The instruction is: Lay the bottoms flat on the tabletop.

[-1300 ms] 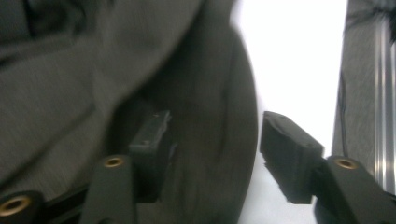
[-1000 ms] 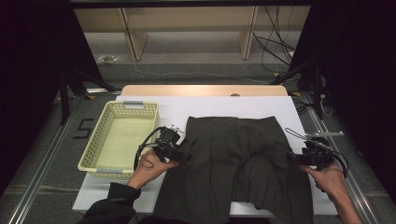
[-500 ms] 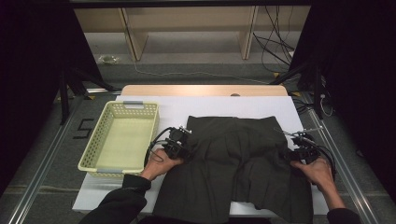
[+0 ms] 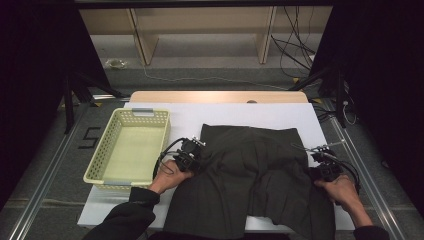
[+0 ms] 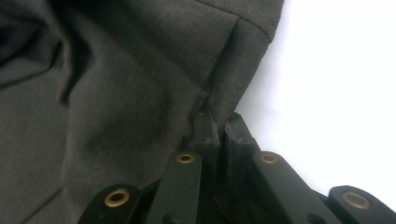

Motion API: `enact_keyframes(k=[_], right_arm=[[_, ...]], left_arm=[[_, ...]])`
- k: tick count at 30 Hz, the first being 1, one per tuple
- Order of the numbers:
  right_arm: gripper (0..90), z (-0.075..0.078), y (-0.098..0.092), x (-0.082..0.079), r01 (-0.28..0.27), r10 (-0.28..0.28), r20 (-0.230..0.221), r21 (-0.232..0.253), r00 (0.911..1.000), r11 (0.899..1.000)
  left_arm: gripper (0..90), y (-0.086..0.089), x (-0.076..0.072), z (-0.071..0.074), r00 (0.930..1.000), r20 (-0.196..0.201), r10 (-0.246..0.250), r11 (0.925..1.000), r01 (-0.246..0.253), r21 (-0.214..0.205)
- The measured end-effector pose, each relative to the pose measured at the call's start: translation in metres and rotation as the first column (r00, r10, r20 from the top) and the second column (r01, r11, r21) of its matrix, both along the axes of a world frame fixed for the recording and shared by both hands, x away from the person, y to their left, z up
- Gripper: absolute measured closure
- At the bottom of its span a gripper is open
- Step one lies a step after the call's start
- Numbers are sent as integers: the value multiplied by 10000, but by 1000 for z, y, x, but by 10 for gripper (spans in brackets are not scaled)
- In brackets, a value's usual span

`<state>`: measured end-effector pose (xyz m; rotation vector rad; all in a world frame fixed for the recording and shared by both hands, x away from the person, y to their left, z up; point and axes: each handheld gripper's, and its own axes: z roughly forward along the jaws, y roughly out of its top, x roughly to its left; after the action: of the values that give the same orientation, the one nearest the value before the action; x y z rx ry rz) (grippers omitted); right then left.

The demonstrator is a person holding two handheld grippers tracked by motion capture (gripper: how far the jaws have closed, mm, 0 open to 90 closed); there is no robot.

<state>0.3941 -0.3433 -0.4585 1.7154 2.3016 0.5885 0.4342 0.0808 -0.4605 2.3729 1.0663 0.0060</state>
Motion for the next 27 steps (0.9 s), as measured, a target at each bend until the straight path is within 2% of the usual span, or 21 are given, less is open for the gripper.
enact_keyframes(k=[3,12,20,24,27], right_arm=[[861,3,4,-9,-155,155,-7,-290,9999,9995],[860,9,3,-40,-325,325,-11,-239,9995,9992],[859,12,4,-55,-460,462,49,-316,9989,9984],[859,12,6,-62,-583,585,25,-459,9983,9972],[850,12,6,-64,-561,565,71,-486,9984,9972]], left_arm=[[852,1,-5,1,9999,83,-149,9998,148,112],[853,6,-32,6,9971,-66,-763,9968,764,231],[851,16,-48,11,9963,-211,-835,9965,834,-52],[849,16,-51,10,9958,-261,-881,9961,880,-76],[822,17,-48,9,9970,-446,-631,9977,618,-295]])
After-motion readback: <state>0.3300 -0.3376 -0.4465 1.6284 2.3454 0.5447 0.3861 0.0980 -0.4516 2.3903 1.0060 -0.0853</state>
